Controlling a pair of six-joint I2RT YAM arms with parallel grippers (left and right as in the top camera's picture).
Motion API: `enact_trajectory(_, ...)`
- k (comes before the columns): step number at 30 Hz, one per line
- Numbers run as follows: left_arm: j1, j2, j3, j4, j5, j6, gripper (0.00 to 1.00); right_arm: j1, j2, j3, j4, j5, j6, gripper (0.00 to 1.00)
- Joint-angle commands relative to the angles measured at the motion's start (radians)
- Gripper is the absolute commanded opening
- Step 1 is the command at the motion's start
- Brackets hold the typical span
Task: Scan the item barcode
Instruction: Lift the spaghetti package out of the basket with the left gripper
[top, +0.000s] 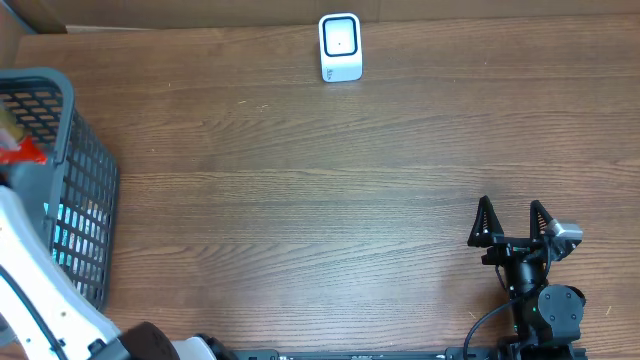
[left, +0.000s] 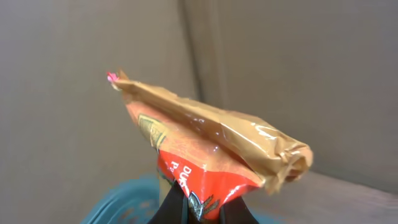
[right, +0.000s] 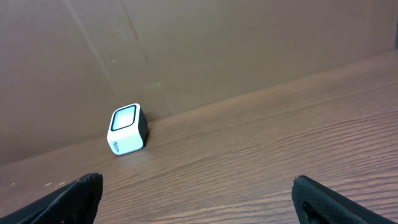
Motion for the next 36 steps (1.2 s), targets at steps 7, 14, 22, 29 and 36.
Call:
enact_trajectory(7,-0.568,-0.167,0.192,0.027,-0.322,0.304,0.04,0.004,-0.005,-0.010,0.006,-0.002,-0.003,1.00)
enact_trajectory(14,-0.976,-0.161,0.195,-0.095,-0.628,0.408,0.04,0.004,-0.005,-0.010,0.006,-0.002,-0.003,1.00)
enact_trajectory(22,-1.116,-0.148,0.193,-0.468,-0.539,0.046,0.04,0.004,-0.005,-0.010,0.006,-0.002,-0.003,1.00)
enact_trajectory(29,-1.115,-0.090,0.193,-0.603,-0.431,0.000,0.33,0.004,-0.005,-0.010,0.006,-0.002,-0.003,1.00)
enact_trajectory(36,-1.051,0.051,0.193,-0.650,-0.392,0.124,0.96,0.004,-0.005,-0.010,0.006,-0.002,-0.003,1.00)
